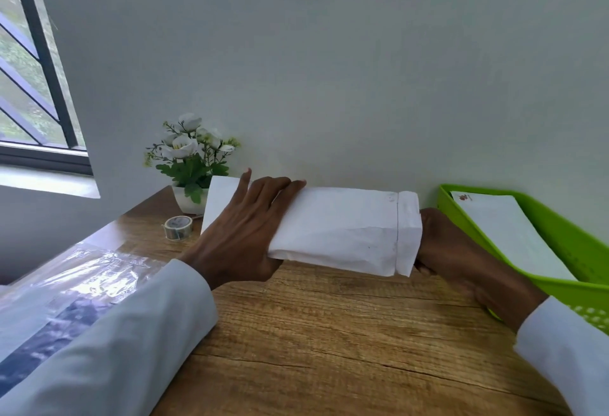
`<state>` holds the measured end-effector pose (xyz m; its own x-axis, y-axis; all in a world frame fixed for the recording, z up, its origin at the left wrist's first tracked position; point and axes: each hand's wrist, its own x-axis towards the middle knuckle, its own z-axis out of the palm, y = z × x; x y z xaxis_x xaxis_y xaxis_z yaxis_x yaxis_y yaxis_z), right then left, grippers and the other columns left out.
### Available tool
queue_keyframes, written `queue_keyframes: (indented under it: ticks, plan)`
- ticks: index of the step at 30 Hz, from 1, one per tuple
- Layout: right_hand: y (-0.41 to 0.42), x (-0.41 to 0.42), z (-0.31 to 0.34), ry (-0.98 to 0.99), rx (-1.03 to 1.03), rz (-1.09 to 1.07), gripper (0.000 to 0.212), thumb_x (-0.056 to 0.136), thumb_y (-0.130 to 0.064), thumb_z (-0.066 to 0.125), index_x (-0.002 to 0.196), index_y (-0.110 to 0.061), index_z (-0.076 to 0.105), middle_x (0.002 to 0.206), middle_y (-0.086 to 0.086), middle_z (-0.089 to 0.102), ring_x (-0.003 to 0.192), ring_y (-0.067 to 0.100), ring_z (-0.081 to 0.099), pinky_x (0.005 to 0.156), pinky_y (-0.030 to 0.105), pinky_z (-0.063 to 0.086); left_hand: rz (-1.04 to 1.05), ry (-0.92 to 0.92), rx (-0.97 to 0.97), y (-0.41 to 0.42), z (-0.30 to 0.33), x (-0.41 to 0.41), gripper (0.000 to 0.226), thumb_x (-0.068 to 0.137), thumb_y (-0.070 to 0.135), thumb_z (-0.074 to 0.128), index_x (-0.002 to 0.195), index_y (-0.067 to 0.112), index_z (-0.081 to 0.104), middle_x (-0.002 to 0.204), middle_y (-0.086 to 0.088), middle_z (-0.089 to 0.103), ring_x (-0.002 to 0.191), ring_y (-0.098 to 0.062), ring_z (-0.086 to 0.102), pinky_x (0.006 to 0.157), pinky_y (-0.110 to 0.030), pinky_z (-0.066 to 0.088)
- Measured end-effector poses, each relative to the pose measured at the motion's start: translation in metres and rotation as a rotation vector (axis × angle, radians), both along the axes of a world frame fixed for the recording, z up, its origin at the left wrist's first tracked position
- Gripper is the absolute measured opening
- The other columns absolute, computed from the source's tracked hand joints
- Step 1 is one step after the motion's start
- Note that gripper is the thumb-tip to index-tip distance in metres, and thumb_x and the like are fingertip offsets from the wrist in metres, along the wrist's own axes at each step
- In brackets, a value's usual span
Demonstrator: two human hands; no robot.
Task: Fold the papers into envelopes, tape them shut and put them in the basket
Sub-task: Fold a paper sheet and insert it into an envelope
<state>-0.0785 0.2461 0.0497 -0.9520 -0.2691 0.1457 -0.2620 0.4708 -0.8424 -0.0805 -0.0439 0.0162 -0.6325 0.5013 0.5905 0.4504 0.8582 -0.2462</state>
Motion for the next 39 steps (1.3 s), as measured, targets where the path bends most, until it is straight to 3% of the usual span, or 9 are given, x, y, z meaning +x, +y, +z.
queue_keyframes:
  ticks: [5, 10, 12, 14, 20, 25, 30, 34, 39]
  plan:
    - [0.001, 0.003, -0.019, 0.03, 0.036, -0.084, 0.039, 0.086, 0.017, 0.06, 0.12, 0.0, 0.055, 0.104, 0.01, 0.058, 0.098, 0.028, 0.058, 0.094, 0.053, 0.05, -0.038, -0.016, -0.01, 0.01, -0.002, 0.001, 0.11, 0.061, 0.054, 0.07, 0.151, 0.009, 0.026, 0.137, -0.01, 0.041, 0.126, -0.029, 0.041, 0.12, -0.053, 0.011]
    - [-0.009, 0.003, -0.001, 0.153, -0.422, -0.184, 0.022, 0.092, -0.023, 0.063, 0.076, -0.021, 0.078, 0.072, 0.008, 0.07, 0.068, 0.023, 0.061, 0.056, 0.032, 0.046, 0.014, 0.006, 0.115, 0.011, 0.003, 0.005, 0.107, 0.064, 0.056, 0.067, 0.15, 0.006, 0.027, 0.136, -0.015, 0.044, 0.124, -0.034, 0.042, 0.115, -0.063, 0.023]
    - [-0.006, 0.003, 0.002, 0.13, -0.615, -0.101, 0.043, 0.082, -0.065, 0.061, 0.086, -0.026, 0.078, 0.078, -0.002, 0.073, 0.066, 0.015, 0.064, 0.052, 0.027, 0.046, 0.033, 0.027, 0.215, 0.013, 0.004, 0.007, 0.107, 0.067, 0.06, 0.066, 0.15, 0.004, 0.028, 0.135, -0.017, 0.043, 0.125, -0.035, 0.041, 0.11, -0.066, 0.029]
    - [-0.005, 0.001, -0.002, 0.143, -0.645, 0.047, 0.057, 0.074, -0.075, 0.061, 0.104, -0.029, 0.073, 0.105, -0.004, 0.075, 0.087, 0.013, 0.071, 0.058, 0.026, 0.054, 0.053, 0.039, 0.31, 0.016, 0.003, 0.007, 0.11, 0.067, 0.063, 0.068, 0.15, 0.002, 0.028, 0.135, -0.017, 0.041, 0.126, -0.035, 0.038, 0.107, -0.066, 0.031]
    - [-0.027, 0.006, -0.017, 0.174, -0.709, 0.108, 0.058, 0.072, -0.031, 0.085, 0.124, -0.022, 0.06, 0.121, 0.0, 0.071, 0.111, 0.02, 0.069, 0.081, 0.036, 0.059, 0.022, 0.061, 0.472, 0.029, -0.001, 0.008, 0.116, 0.063, 0.064, 0.073, 0.15, 0.004, 0.025, 0.134, -0.007, 0.03, 0.124, -0.03, 0.032, 0.105, -0.057, 0.038]
    - [-0.03, 0.014, -0.011, 0.261, -0.742, -0.039, 0.04, 0.071, -0.022, 0.086, 0.108, -0.015, 0.073, 0.104, 0.004, 0.078, 0.097, 0.024, 0.074, 0.078, 0.037, 0.06, -0.012, 0.006, 0.478, 0.039, -0.003, 0.012, 0.13, 0.056, 0.079, 0.071, 0.152, 0.009, 0.019, 0.139, -0.005, 0.025, 0.127, -0.027, 0.029, 0.102, -0.064, 0.04]
    - [-0.02, 0.025, 0.018, 0.645, -0.509, -0.104, 0.019, 0.076, -0.013, 0.083, 0.084, -0.027, 0.074, 0.079, -0.011, 0.077, 0.067, 0.01, 0.07, 0.058, 0.023, 0.055, -0.07, -0.027, 0.497, 0.04, 0.003, 0.016, 0.141, 0.047, 0.092, 0.063, 0.153, 0.013, 0.014, 0.145, 0.001, 0.024, 0.132, -0.022, 0.028, 0.105, -0.065, 0.037]
    - [-0.012, 0.03, 0.037, 0.923, -0.272, -0.035, 0.023, 0.08, -0.003, 0.079, 0.095, -0.021, 0.073, 0.087, -0.016, 0.075, 0.074, -0.005, 0.066, 0.066, 0.009, 0.047, -0.14, 0.028, 0.614, 0.038, 0.007, 0.017, 0.123, 0.059, 0.086, 0.064, 0.151, 0.018, 0.021, 0.146, 0.001, 0.03, 0.133, -0.019, 0.035, 0.108, -0.051, 0.04]
    - [-0.013, 0.022, 0.03, 1.005, 0.104, 0.15, 0.027, 0.078, 0.011, 0.073, 0.092, -0.011, 0.076, 0.095, -0.016, 0.07, 0.089, 0.0, 0.068, 0.081, 0.019, 0.052, -0.412, 0.212, 0.81, 0.041, 0.015, 0.019, 0.065, 0.083, 0.048, 0.071, 0.131, 0.012, 0.046, 0.127, 0.008, 0.046, 0.113, -0.014, 0.053, 0.091, -0.033, 0.051]
